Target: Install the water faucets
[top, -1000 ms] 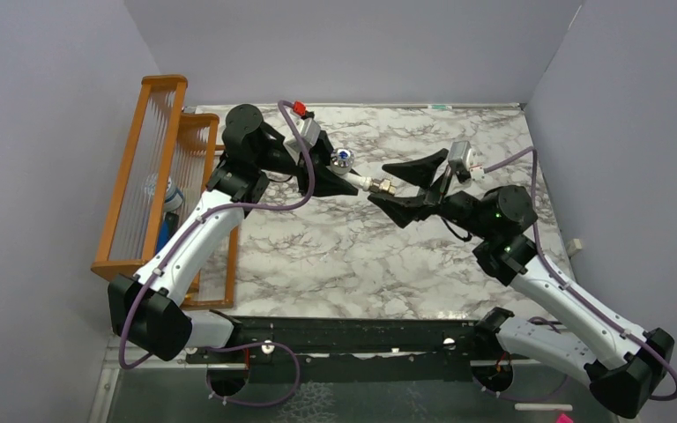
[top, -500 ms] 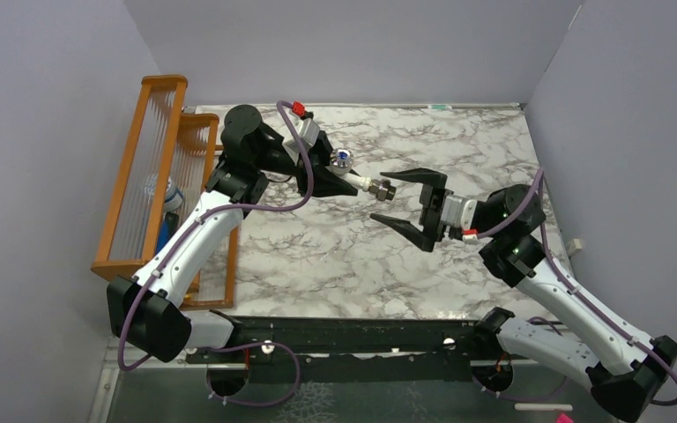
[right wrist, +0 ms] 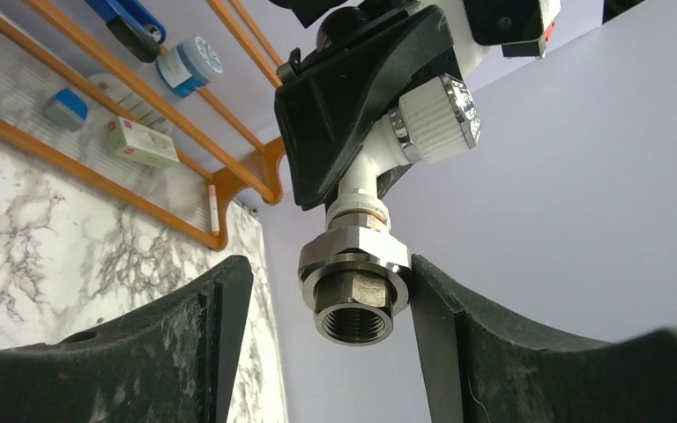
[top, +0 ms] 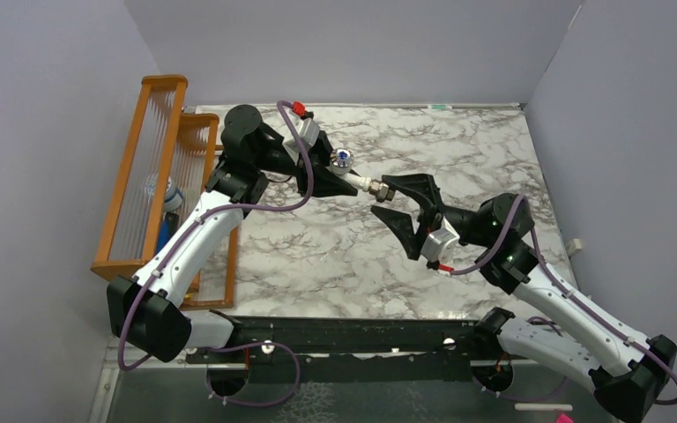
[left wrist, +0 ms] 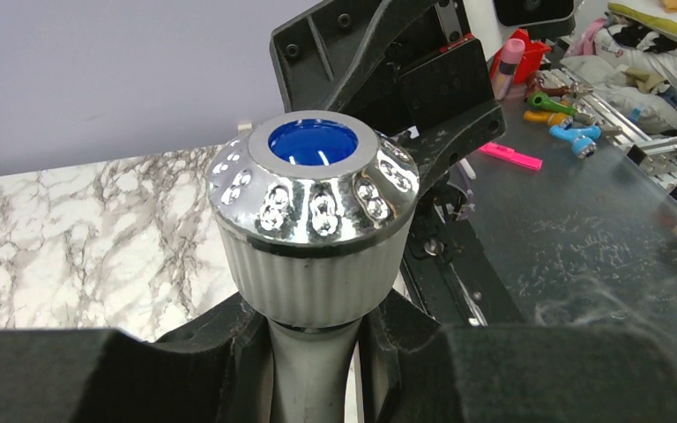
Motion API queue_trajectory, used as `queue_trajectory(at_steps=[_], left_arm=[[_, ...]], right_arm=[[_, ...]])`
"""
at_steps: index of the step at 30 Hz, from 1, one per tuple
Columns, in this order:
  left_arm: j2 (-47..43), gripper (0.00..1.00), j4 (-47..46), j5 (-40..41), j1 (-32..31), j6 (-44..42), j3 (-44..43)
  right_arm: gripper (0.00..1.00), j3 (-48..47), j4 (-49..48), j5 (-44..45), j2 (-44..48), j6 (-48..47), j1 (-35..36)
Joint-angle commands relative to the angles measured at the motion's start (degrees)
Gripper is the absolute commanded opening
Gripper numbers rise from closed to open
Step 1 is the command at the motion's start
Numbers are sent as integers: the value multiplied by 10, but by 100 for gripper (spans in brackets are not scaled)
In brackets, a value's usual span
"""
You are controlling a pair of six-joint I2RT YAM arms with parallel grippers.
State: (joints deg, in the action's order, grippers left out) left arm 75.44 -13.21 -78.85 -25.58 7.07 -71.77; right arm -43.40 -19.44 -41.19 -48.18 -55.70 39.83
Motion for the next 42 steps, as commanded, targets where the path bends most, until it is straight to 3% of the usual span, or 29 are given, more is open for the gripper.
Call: queue_trajectory(at_steps=[1, 9, 16, 22, 24, 29, 33, 36, 39, 42], left_arm=[[-15, 0, -31, 2, -2, 1, -15], [-17, 0, -31, 3, -2, 1, -12], [-16, 0, -31, 1, -2, -1, -10], [-18, 0, -29, 3, -2, -6, -12], [-18, 0, -28, 4, -2, -7, -13], [-13, 0, -28, 1, -2, -10, -14], [-13, 0, -28, 2, -2, -10, -17], [-14, 0, -27, 3, -2, -10, -18], [-16, 0, -23, 4, -2, -11, -17], [-16, 0, -23, 8, -2, -12, -15]], right_arm=[[67, 11, -45, 41, 0, -32, 8], [52, 8, -61, 34, -5, -1, 12], [27, 1, -64, 49, -4, 78, 12], [13, -73, 8, 116, -28, 383, 12], [11, -95, 43, 141, -34, 517, 12], [10, -62, 15, 222, -19, 769, 12], [12, -38, -18, 232, -16, 863, 12], [18, -25, -38, 239, -15, 869, 12], [47, -33, -24, 244, -13, 826, 12], [67, -38, -21, 243, -5, 789, 13]])
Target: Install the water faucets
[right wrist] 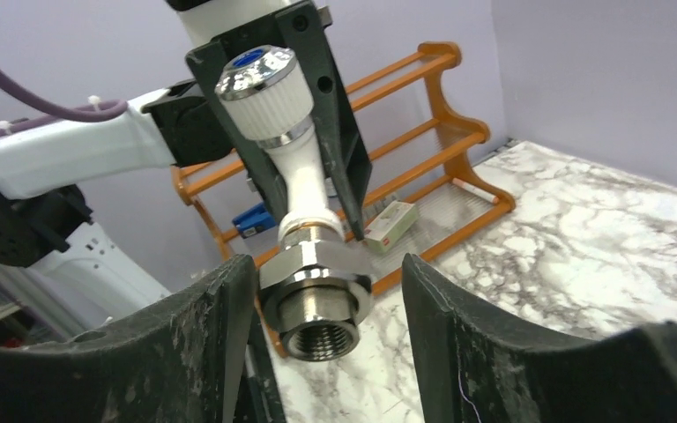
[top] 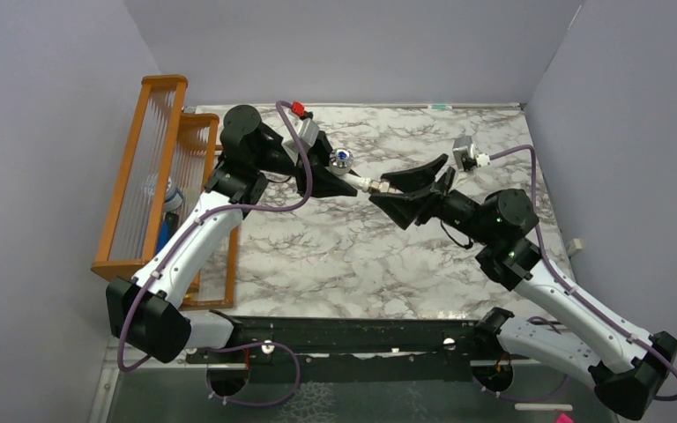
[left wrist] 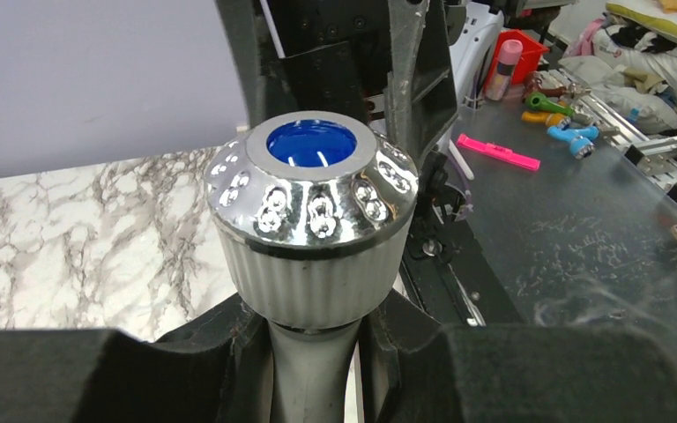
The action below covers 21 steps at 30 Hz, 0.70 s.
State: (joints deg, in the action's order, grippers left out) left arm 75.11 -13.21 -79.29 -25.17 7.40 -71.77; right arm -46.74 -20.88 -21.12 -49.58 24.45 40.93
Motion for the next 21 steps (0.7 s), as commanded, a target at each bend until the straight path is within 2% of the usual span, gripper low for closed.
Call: queue_trajectory(at_steps=[1, 6, 10, 13, 17, 21], left_arm=[[-11, 0, -23, 12, -6, -16, -16], [-7, 0, -23, 12, -6, -14, -21], [-10, 0, -18, 14, -6, -13, -20], [-11, 0, -15, 21, -6, -14, -19], [-6, 0, -5, 26, -6, -12, -26], [-3, 0, -2, 27, -6, -7, -28]], right_arm=[[70, -6, -6, 39, 11, -22, 2], [77, -20, -8, 37, 17, -67, 1], [78, -28, -46, 28, 17, -116, 1], [78, -31, -87, -10, 14, -169, 1], [78, -57, -53, -102, 3, -330, 2], [78, -58, 23, -191, 0, -557, 1]])
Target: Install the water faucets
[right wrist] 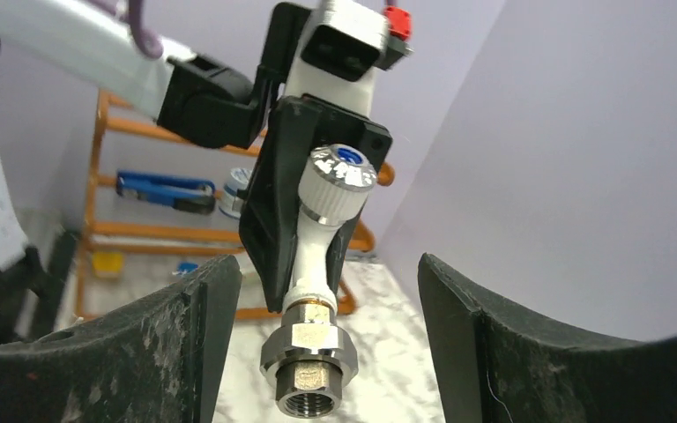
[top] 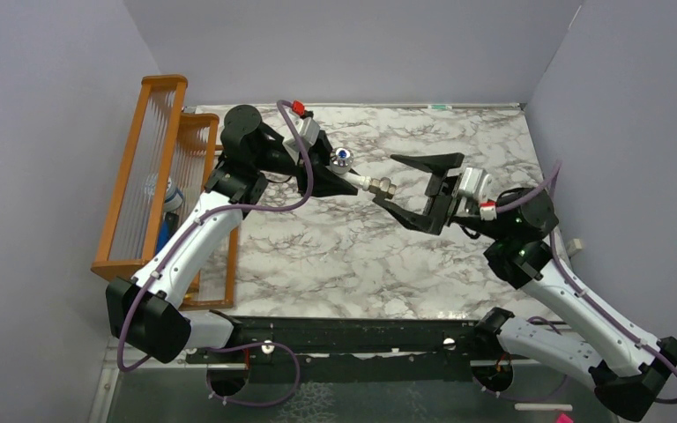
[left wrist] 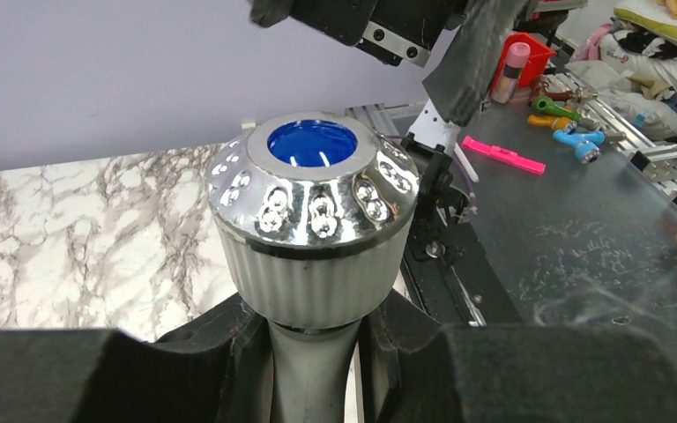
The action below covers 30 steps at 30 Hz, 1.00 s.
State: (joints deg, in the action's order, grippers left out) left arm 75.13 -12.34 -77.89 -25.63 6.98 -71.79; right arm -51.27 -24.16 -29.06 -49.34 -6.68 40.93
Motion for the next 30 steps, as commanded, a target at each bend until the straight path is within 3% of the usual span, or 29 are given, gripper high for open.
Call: queue_trajectory(at_steps=[1, 10, 24, 30], left_arm=[[-2, 0, -9, 13, -1, -3, -29], [4, 0, -7, 10, -1, -7, -33], [1, 0, -7, 9, -1, -2, -33], [-9, 0, -9, 8, -2, -5, -24]], right_arm=[[77, -11, 75, -126, -2, -294, 1], [72, 24, 104, -149, -7, -521, 1], [66, 44, 79, -94, -10, -605, 2], [56, 48, 87, -85, -9, -615, 1]])
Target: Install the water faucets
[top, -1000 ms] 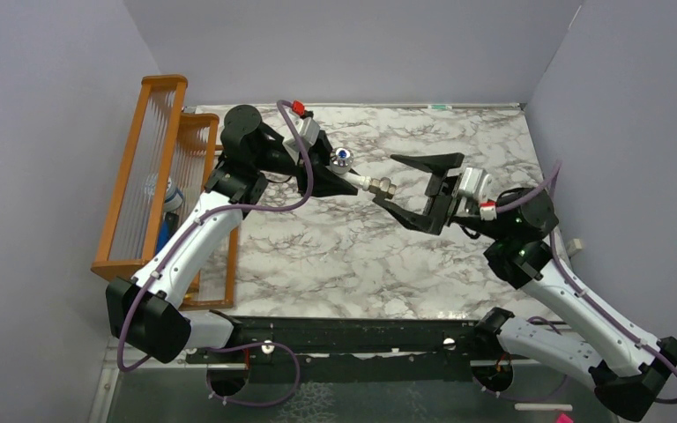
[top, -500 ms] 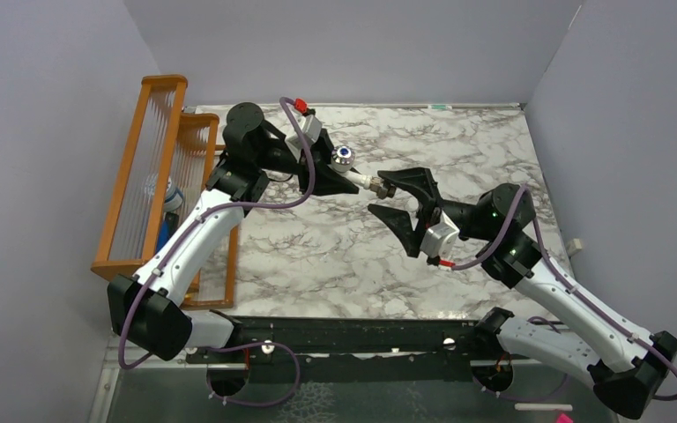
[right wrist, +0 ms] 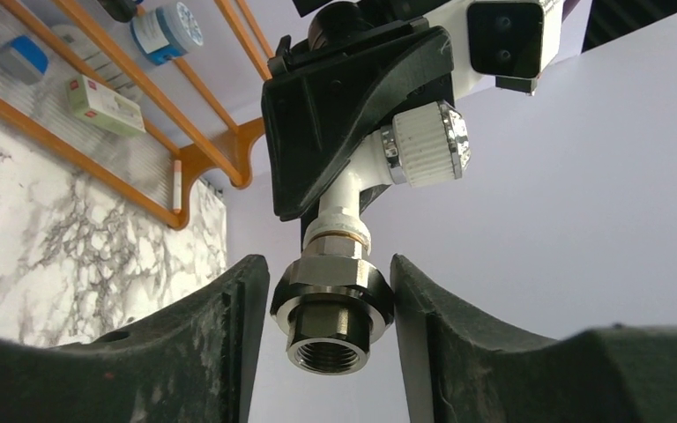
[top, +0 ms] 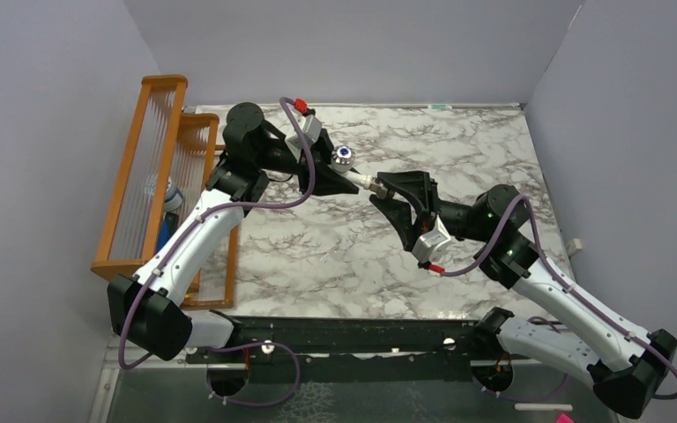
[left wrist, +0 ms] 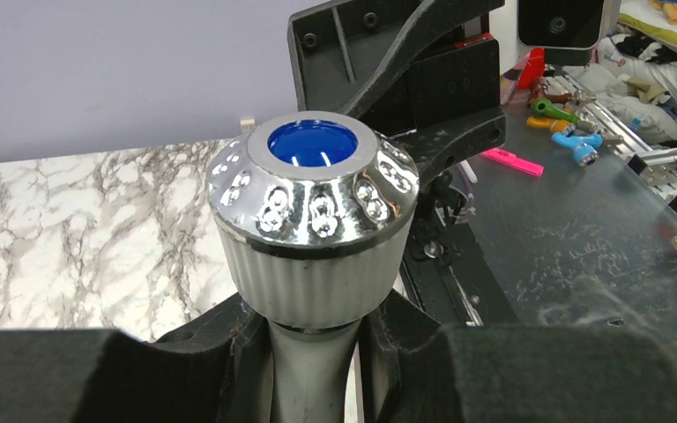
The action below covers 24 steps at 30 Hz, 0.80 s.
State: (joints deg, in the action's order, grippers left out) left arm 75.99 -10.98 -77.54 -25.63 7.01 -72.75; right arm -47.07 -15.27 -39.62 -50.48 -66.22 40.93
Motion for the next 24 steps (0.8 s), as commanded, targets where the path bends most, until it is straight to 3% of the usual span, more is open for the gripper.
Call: queue_trajectory(at_steps=[1, 9, 17, 24], left_arm=[[-19, 0, -27, 4, -2, -4, -10], [-22, 0, -45, 5, -2, 6, -1], [-21, 0, -46, 10, -3, 4, -8], [-26, 0, -44, 18, -3, 2, -5]], right_arm=[[53, 10, -6, 23, 4, -16, 2], [20, 34, -76, 71, 32, 154, 1], [10, -17, -22, 134, 25, 423, 1], [7, -23, -9, 232, 13, 760, 1]])
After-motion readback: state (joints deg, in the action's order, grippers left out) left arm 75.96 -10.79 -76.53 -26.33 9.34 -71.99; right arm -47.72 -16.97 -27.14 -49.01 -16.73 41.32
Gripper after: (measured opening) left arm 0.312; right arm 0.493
